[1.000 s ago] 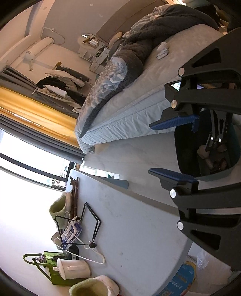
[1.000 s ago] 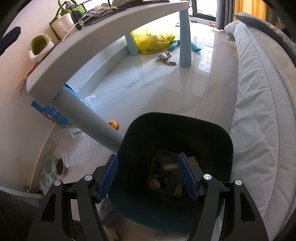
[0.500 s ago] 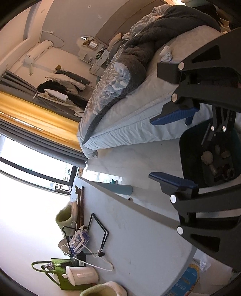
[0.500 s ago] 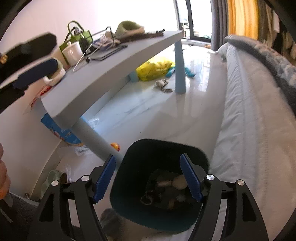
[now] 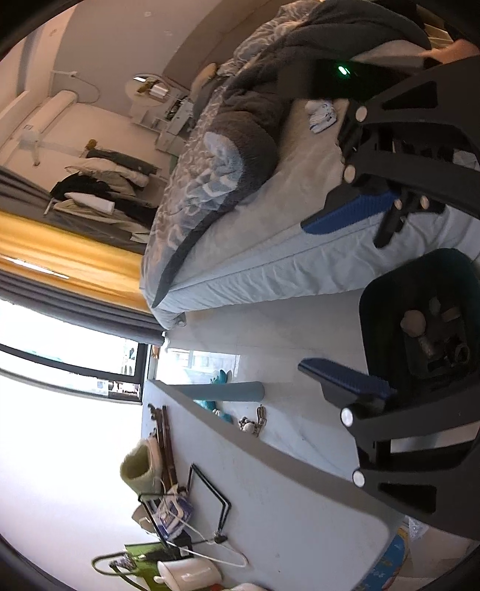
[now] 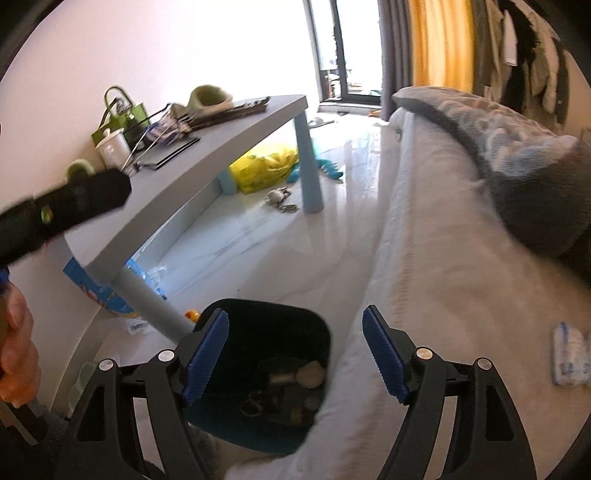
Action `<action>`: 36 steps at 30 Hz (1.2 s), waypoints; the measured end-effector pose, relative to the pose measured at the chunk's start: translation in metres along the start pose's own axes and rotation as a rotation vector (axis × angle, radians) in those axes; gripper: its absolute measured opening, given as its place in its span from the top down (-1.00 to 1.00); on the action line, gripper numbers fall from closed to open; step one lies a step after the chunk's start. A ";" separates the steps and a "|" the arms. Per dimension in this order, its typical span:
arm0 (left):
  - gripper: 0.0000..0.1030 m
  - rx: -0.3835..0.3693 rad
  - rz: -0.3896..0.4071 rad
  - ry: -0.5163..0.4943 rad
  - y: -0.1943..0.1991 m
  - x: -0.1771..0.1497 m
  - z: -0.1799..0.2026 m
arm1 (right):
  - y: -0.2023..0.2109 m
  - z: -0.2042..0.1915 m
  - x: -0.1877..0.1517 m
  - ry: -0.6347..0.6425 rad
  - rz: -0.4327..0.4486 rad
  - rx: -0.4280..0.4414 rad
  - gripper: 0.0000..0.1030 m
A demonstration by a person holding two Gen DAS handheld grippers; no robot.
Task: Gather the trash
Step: 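Move both grippers back toward the cartoon pack and white towel on the bed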
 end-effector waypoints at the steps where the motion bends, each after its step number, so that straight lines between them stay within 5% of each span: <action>1: -0.55 0.003 -0.003 -0.005 -0.003 0.001 0.005 | 0.003 0.006 -0.001 -0.003 0.005 -0.010 -0.49; 10: -0.80 -0.006 -0.003 -0.044 -0.022 0.005 0.039 | 0.028 0.055 -0.009 -0.043 0.040 -0.067 -0.57; 36: -0.91 -0.051 -0.116 -0.134 -0.092 0.002 0.137 | 0.064 0.182 -0.050 -0.160 0.047 -0.224 -0.73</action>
Point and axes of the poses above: each gripper's, at about its wrist camera, not at the fingertips, and y roughly against the way its jaws point, z to its right, x to its top, the point moved 1 cm from there along -y, roughly the way its jaws point, and after that the axes turned 9 degrees about -z, right-handed, at the moved point
